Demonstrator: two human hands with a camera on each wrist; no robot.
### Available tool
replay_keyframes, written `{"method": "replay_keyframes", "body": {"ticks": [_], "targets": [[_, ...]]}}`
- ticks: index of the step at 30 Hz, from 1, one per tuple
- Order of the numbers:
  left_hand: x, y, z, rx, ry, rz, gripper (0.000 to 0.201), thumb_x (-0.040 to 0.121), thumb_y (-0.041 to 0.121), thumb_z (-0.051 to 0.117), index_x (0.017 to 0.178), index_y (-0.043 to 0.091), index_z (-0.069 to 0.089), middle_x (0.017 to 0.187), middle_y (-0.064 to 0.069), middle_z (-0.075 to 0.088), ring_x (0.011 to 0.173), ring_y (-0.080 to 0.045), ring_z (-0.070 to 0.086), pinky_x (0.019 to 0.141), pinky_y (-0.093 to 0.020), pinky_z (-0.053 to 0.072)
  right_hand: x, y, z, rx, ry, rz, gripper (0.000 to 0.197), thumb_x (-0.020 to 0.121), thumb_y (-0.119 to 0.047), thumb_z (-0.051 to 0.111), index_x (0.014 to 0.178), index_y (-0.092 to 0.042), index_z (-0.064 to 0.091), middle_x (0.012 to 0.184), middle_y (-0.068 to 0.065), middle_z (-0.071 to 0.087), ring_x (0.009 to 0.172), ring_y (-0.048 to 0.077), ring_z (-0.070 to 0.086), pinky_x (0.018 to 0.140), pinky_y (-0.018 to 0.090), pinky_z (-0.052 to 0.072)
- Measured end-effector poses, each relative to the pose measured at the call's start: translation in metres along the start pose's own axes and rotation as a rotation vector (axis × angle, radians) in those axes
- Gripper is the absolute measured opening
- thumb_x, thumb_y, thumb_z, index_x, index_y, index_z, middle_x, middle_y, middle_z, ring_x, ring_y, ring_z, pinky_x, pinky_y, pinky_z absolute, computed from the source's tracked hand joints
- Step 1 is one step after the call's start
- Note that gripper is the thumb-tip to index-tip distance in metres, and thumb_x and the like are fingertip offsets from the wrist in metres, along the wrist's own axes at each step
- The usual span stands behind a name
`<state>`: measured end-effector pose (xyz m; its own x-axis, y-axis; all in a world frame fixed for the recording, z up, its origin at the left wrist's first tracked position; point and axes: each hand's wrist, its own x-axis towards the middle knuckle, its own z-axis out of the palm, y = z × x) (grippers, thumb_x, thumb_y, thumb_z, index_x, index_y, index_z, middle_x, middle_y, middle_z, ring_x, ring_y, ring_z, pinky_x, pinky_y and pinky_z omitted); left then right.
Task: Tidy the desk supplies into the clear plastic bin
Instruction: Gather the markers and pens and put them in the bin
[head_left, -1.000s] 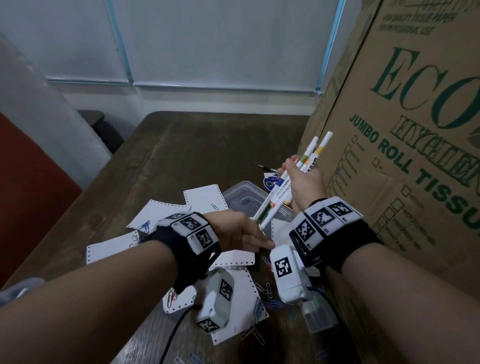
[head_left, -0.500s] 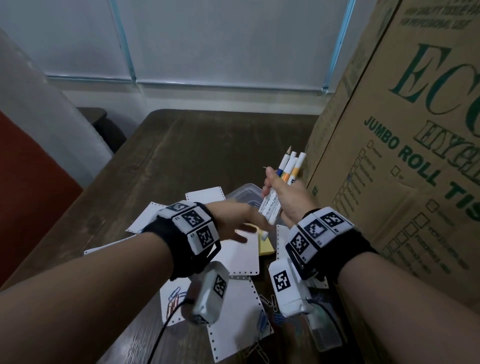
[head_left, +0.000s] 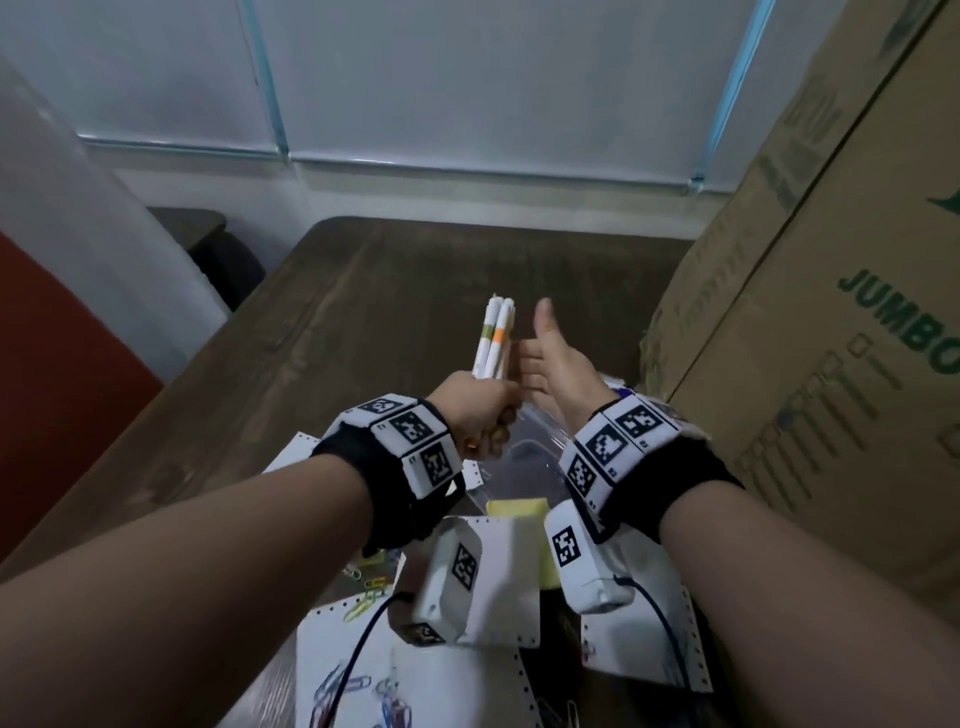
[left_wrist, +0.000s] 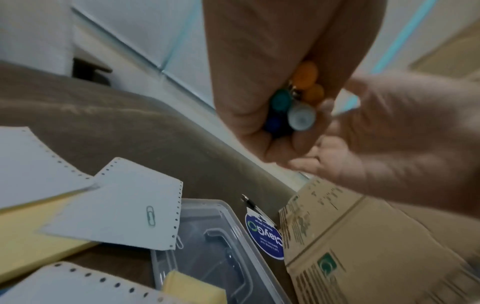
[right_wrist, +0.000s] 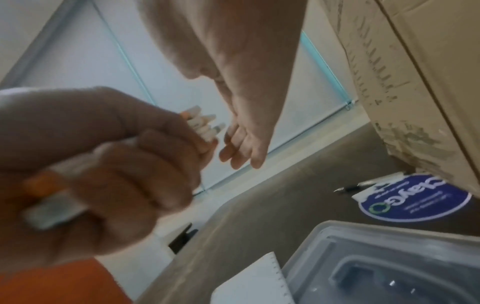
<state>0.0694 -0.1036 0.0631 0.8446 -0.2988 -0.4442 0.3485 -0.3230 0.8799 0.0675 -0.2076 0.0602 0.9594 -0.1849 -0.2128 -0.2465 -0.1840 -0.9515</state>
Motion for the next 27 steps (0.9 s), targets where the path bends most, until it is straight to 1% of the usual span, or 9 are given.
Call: {"method": "replay_keyframes", "body": {"ticks": [2,4,6,8,11,16,20,23,27], "targets": [[0.019,0.003,-0.006,0.010,0.030,-0.036,0.034,0.085,0.006,0.049,0.053,0.011,0.037,0.032,0.001,0.033,0.022,-0.011,0.027,0.035,-0.009,0.024,0.026,0.007,-0.011,-0.104,0.106,0.029,0.071,0.093,-0.060,0.023,0.117,-0.004,0.060,0.123,0.015,0.062,0.114,0.029,0.058,0.105,0.044,0.038],[0.039,0.004,-0.013,0.047,0.053,-0.058,0.033,0.084,0.005,0.048,0.054,0.010,0.038,0.030,0.001,0.034,0.021,-0.010,0.027,0.036,-0.010,0.025,0.052,0.017,-0.026,-0.306,0.207,0.050,0.056,0.098,-0.043,0.032,0.118,0.002,0.058,0.123,0.019,0.061,0.113,0.033,0.057,0.102,0.040,0.040],[0.057,0.003,-0.019,0.052,0.064,-0.081,0.029,0.084,0.003,0.047,0.057,0.010,0.039,0.042,-0.002,0.036,0.024,-0.010,0.028,0.037,-0.011,0.025,0.075,0.029,-0.040,-0.475,0.254,0.101,0.045,0.097,-0.032,0.043,0.130,-0.001,0.050,0.132,0.018,0.055,0.121,0.033,0.052,0.101,0.036,0.038],[0.076,0.002,-0.023,0.031,0.079,-0.102,0.027,0.084,0.002,0.045,0.059,0.011,0.038,0.050,-0.003,0.034,0.025,-0.009,0.027,0.038,-0.010,0.025,0.098,0.041,-0.053,-0.603,0.267,0.162,0.046,0.096,-0.025,0.048,0.138,-0.007,0.042,0.136,0.015,0.052,0.123,0.031,0.050,0.100,0.036,0.039],[0.101,0.001,-0.027,0.026,0.089,-0.138,0.027,0.084,0.004,0.046,0.059,0.012,0.038,0.052,-0.002,0.035,0.024,-0.007,0.028,0.038,-0.009,0.025,0.128,0.056,-0.063,-0.788,0.238,0.214,0.040,0.096,-0.020,0.047,0.133,-0.005,0.047,0.131,0.016,0.055,0.118,0.031,0.054,0.098,0.038,0.043],[0.138,-0.001,-0.029,0.021,0.082,-0.167,0.025,0.087,0.005,0.047,0.064,0.012,0.040,0.053,-0.001,0.037,0.031,-0.008,0.030,0.038,-0.009,0.028,0.173,0.069,-0.068,-1.007,0.189,0.259,0.038,0.097,-0.019,0.046,0.130,-0.001,0.049,0.132,0.018,0.054,0.122,0.032,0.050,0.097,0.036,0.040],[0.157,-0.009,-0.028,0.065,0.068,-0.174,0.025,0.087,0.006,0.047,0.063,0.011,0.041,0.054,-0.002,0.037,0.039,-0.011,0.031,0.038,-0.010,0.028,0.202,0.080,-0.074,-1.107,0.171,0.271,0.039,0.098,-0.016,0.044,0.134,-0.002,0.044,0.135,0.020,0.050,0.124,0.033,0.048,0.098,0.037,0.040],[0.167,-0.018,-0.027,0.100,0.051,-0.194,0.025,0.087,0.007,0.049,0.063,0.011,0.042,0.053,-0.002,0.039,0.031,-0.009,0.033,0.036,-0.011,0.030,0.217,0.104,-0.078,-1.163,0.133,0.282,0.037,0.097,-0.017,0.044,0.131,-0.002,0.044,0.133,0.020,0.050,0.121,0.033,0.050,0.095,0.038,0.041],[0.176,-0.026,-0.023,0.154,0.033,-0.203,0.022,0.086,0.009,0.051,0.066,0.010,0.046,0.054,-0.002,0.043,0.033,-0.010,0.036,0.036,-0.015,0.034,0.227,0.134,-0.084,-1.180,0.156,0.336,0.040,0.092,-0.016,0.053,0.127,0.000,0.041,0.132,0.020,0.048,0.122,0.035,0.048,0.099,0.041,0.039]]}}
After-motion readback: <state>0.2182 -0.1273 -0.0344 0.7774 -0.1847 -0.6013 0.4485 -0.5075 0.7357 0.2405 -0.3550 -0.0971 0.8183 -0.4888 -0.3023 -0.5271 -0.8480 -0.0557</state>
